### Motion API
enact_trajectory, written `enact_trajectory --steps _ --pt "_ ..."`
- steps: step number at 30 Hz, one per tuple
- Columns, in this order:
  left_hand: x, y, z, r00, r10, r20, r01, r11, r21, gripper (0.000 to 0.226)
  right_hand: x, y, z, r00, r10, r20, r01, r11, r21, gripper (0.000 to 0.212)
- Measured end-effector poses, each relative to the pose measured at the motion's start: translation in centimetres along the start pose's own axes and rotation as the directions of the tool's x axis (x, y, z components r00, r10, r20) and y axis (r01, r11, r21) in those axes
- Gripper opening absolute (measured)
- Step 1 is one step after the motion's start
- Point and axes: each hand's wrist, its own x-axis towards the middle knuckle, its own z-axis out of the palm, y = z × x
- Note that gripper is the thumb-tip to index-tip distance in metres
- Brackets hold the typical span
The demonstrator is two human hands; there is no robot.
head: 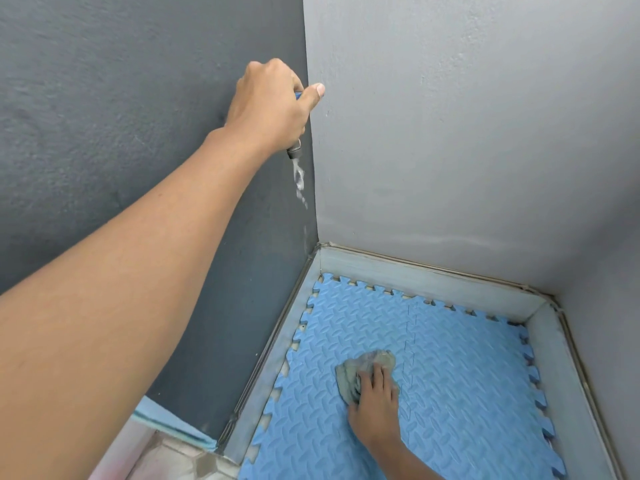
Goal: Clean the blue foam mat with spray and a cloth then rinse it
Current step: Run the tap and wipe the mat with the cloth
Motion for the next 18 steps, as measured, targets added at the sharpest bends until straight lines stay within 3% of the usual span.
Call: enact_trajectory --steps 2,4,9,13,18 --pt "0.0 0.0 0.0 1.000 0.019 0.003 -0.019 0.999 -0.029 0.053 -0.2 -0.4 -0.1 0.995 0.067 -0.074 -0.062 0.996 0.067 0.064" --pt "-0.1 0.0 0.1 0.999 0.032 -0.006 -0.032 0.999 -0.039 0.050 0.2 -0.6 -0.6 0.985 0.147 -0.093 -0.133 0.981 0.140 0.075" --pt "-0.2 0.2 0.0 1.000 0.030 -0.003 -0.030 0.996 -0.079 0.047 0.8 1.2 0.0 0.974 0.224 0.027 -0.226 0.969 0.099 0.103" --pt "-0.2 0.1 0.0 0.999 0.033 -0.016 -0.034 0.996 -0.088 0.047 1.2 1.0 0.4 0.980 0.192 0.055 -0.196 0.978 0.073 0.099" --pt "-0.3 0.2 0.1 0.999 0.026 -0.036 -0.029 0.996 -0.090 0.048 0.9 3.3 -0.7 0.996 0.088 0.011 -0.088 0.996 -0.031 0.080"
